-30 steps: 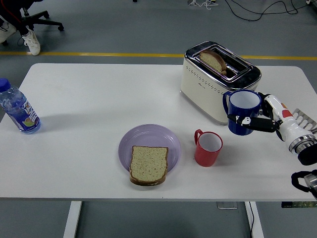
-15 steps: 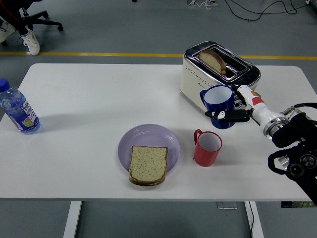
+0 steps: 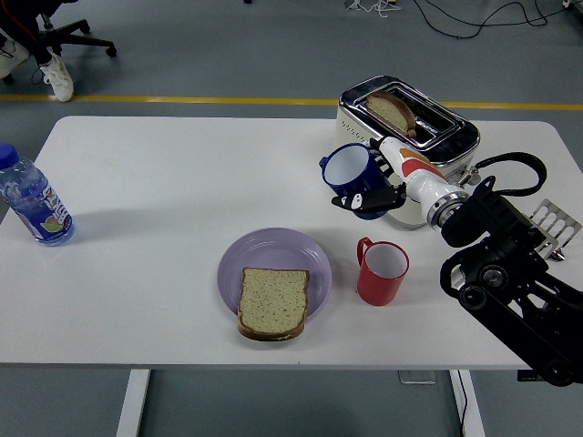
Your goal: Pick up the cup,pour liquid into bread,place the cup on the desk
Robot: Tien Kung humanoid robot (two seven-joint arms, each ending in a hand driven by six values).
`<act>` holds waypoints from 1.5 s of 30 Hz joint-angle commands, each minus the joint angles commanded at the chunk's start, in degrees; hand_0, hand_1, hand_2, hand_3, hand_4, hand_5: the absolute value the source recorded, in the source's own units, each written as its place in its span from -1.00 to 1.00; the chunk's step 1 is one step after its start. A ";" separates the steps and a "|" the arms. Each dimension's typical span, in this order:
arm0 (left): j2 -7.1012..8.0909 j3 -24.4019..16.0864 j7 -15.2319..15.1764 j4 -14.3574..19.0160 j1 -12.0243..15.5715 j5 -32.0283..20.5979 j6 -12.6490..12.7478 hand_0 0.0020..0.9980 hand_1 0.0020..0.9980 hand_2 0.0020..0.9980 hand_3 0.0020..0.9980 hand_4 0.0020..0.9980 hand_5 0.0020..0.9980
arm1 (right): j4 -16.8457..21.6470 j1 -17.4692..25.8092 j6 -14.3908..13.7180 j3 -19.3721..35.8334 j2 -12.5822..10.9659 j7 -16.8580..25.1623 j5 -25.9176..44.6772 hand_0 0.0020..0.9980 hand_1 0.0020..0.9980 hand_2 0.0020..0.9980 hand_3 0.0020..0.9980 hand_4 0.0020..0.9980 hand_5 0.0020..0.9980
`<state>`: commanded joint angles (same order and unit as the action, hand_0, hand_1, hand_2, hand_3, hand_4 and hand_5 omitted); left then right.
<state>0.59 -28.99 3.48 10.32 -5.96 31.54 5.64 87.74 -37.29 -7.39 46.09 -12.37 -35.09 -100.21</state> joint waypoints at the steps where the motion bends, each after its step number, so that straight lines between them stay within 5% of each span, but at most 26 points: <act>1: 0.01 -0.01 0.00 0.00 -0.01 0.00 0.01 0.26 0.16 0.22 0.12 -0.24 0.99 | -0.35 -0.26 0.02 -0.34 0.14 -0.01 -0.65 -0.75 -0.89 -0.41 -0.27 0.59 -1.00; 10: 0.02 0.12 0.05 -0.01 -0.01 -0.10 0.04 0.26 0.15 0.22 0.12 -0.24 0.99 | -5.72 -5.03 -1.38 -9.25 0.52 1.12 -9.42 -0.77 -0.89 -0.41 -0.27 0.53 -1.00; 28: 0.17 -0.09 0.29 -0.01 -0.01 0.14 -0.04 0.26 0.15 0.23 0.12 -0.25 0.99 | -10.16 -15.95 -3.53 -26.84 -0.46 3.53 -20.56 -0.78 -0.90 -0.42 -0.27 0.53 -1.00; 45: 0.27 0.05 0.32 -0.01 0.18 -0.20 -0.05 0.26 0.14 0.22 0.12 -0.25 0.97 | -11.08 -23.18 0.61 -41.17 1.29 -1.89 -25.63 -0.78 -0.90 -0.42 -0.28 0.49 -1.00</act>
<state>0.86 -28.94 3.79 10.31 -5.78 31.34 5.59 76.66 -60.48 -6.78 4.92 -11.09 -36.98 -125.85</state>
